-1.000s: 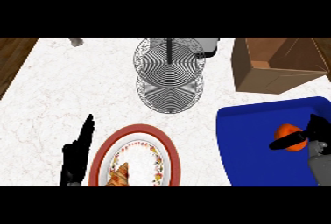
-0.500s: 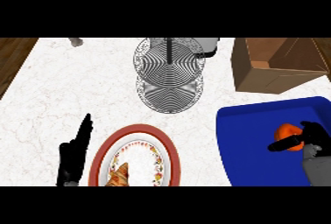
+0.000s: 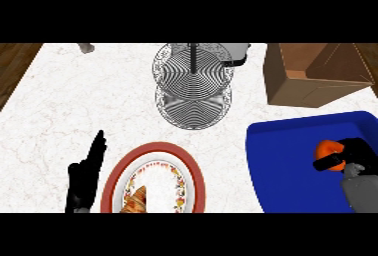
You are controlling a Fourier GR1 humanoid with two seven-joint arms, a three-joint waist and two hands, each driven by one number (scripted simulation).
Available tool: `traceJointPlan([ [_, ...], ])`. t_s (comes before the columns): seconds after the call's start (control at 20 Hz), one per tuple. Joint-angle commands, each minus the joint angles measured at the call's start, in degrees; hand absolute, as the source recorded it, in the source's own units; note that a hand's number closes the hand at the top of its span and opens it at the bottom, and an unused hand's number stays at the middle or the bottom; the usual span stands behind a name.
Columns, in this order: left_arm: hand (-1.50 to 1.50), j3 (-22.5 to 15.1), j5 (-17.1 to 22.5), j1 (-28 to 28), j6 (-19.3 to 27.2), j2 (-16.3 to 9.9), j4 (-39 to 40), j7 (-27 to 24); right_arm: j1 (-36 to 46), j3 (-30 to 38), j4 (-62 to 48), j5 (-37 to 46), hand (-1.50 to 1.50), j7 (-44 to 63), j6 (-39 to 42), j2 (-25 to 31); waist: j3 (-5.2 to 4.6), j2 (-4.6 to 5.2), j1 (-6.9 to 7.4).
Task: Pick the squash from the tray and place it in the tiered basket
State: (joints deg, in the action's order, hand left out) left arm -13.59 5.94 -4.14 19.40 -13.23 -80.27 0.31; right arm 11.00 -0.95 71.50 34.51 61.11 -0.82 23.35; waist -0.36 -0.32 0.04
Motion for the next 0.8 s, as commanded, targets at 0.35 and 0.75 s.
traceJointPlan([
  [0.35, 0.00, -1.39, -1.22, 1.47, -1.93, 0.64, 0.67, 1.60, 5.61, -20.53, 4.98, 7.73, 1.50, -25.15, 11.72, 1.07, 0.39, 0.40, 3.75],
  [0.75, 0.00, 2.16, 0.22, 0.53, -1.84, 0.18, 2.24, -0.06, 6.97, -17.83, 16.83, -0.55, 1.50, -41.86, 11.71, 2.15, 0.35, -0.01, -0.61],
])
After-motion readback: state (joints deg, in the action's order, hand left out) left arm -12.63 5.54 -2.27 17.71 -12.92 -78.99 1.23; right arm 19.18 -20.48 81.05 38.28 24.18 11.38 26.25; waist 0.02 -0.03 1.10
